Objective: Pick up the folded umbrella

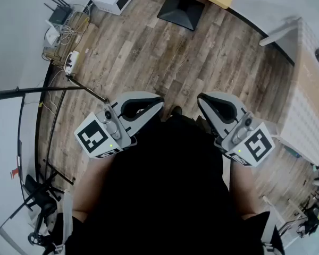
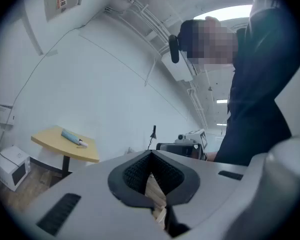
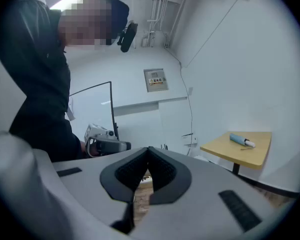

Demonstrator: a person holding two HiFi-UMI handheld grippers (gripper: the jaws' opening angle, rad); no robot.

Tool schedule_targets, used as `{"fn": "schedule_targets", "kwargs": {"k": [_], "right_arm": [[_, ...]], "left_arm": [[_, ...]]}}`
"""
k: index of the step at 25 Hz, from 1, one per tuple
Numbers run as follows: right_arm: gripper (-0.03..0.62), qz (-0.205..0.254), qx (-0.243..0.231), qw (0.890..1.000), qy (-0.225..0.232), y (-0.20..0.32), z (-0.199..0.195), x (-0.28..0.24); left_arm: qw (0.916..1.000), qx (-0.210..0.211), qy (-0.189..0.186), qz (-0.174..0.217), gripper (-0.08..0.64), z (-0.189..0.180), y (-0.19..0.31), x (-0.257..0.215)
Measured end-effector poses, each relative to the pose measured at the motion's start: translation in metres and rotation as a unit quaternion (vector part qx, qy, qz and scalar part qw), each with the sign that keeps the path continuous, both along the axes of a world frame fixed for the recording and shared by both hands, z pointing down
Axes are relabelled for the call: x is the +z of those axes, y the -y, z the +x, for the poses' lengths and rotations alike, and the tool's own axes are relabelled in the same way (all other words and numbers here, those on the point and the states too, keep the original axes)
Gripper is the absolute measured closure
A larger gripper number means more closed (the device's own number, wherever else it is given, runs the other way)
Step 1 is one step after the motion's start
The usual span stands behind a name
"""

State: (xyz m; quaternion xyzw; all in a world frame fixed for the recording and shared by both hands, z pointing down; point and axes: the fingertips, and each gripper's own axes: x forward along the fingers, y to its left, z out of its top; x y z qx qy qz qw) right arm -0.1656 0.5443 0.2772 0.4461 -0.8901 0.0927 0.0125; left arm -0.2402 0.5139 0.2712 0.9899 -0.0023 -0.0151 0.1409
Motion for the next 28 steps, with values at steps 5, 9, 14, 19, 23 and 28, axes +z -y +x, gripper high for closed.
{"fn": "schedule_targets", "kwargs": {"k": [5, 9, 14, 19, 23, 28], "right_arm": [[0.575, 0.004, 0.021, 0.999, -0.046, -0.003, 0.022, -0.003], [0.575, 0.002, 0.034, 0.999, -0.023, -0.009, 0.031, -0.005], [0.574, 0.012, 0.022, 1.000, -0.010, -0.018, 0.044, -0.013], [0.574, 0.014, 0.023, 1.000, -0.012, -0.029, 0.060, -0.014], [0.574, 0.012, 0.029, 0.999, -0.012, -0.035, 0.073, -0.010], [0.574, 0.004, 0.035, 0.999, 0.002, -0.041, 0.083, -0.001]], "left_arm": [[0.9993, 0.033, 0.005, 0.015, 0.549, 0.040, -0.003, -0.011], [0.9987, 0.043, 0.017, 0.022, 0.549, 0.058, -0.007, -0.014], [0.9972, 0.061, 0.033, 0.026, 0.549, 0.079, -0.018, -0.016], [0.9956, 0.074, 0.044, 0.037, 0.549, 0.093, -0.037, -0.019], [0.9954, 0.062, 0.059, 0.043, 0.549, 0.101, -0.044, -0.015], [0.9946, 0.042, 0.083, 0.045, 0.549, 0.096, -0.046, -0.009]]}}
